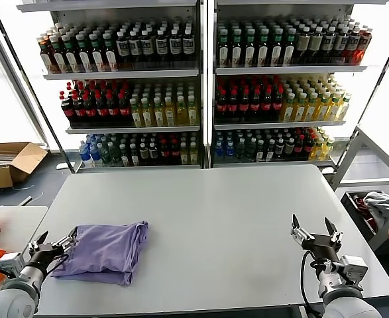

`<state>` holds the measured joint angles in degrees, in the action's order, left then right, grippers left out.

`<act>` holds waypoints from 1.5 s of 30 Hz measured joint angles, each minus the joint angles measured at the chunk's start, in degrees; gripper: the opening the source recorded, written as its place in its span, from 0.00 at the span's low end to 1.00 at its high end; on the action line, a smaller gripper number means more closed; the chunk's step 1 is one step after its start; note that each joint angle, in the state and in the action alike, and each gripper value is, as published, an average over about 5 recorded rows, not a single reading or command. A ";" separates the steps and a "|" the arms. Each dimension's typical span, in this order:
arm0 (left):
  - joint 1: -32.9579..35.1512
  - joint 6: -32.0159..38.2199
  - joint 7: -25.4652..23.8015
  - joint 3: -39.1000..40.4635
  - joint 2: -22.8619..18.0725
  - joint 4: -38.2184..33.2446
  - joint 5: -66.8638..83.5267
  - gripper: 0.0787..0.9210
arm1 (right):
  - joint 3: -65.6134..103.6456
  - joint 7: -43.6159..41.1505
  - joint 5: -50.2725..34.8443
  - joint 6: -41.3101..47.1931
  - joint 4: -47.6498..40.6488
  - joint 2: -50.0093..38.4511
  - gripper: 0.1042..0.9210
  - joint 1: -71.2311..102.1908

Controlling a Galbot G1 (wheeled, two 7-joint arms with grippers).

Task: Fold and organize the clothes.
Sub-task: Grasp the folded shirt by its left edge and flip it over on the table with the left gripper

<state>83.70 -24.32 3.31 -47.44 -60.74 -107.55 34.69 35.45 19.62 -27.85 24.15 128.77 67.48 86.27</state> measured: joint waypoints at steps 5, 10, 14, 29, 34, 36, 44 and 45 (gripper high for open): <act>0.57 0.34 -1.12 -0.25 -0.02 1.83 -1.71 0.88 | -0.14 0.00 0.08 -0.01 -0.08 0.16 0.88 0.20; 1.02 0.48 -2.20 -0.35 -0.02 2.76 -2.62 0.88 | -0.29 0.00 0.16 -0.05 -0.18 0.27 0.88 0.23; 1.22 0.46 -2.88 -0.33 -0.07 3.25 -2.90 0.88 | -0.38 -0.02 0.23 -0.10 -0.40 0.31 0.88 0.26; 2.15 0.65 -5.51 0.33 -1.30 3.36 -2.79 0.78 | -1.00 -0.13 0.65 -0.38 -1.04 0.44 0.88 0.29; 1.85 0.62 -6.14 0.73 -1.60 4.01 -2.56 0.72 | -1.16 -0.15 0.81 -0.43 -1.02 0.48 0.88 0.43; 1.74 0.49 -6.39 0.80 -1.61 4.37 -2.30 0.68 | -1.21 -0.16 0.89 -0.46 -0.99 0.49 0.88 0.46; 1.92 0.00 -7.18 0.78 -1.55 5.10 -1.49 0.43 | -1.25 -0.18 0.98 -0.50 -0.88 0.51 0.88 0.41; 1.98 0.00 -7.22 0.78 -1.59 5.08 -1.40 0.39 | -1.25 -0.18 1.01 -0.50 -0.87 0.52 0.88 0.40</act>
<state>85.68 -24.31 -3.92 -46.66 -62.33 -102.47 33.28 34.20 19.44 -26.84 23.65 127.91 68.00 86.67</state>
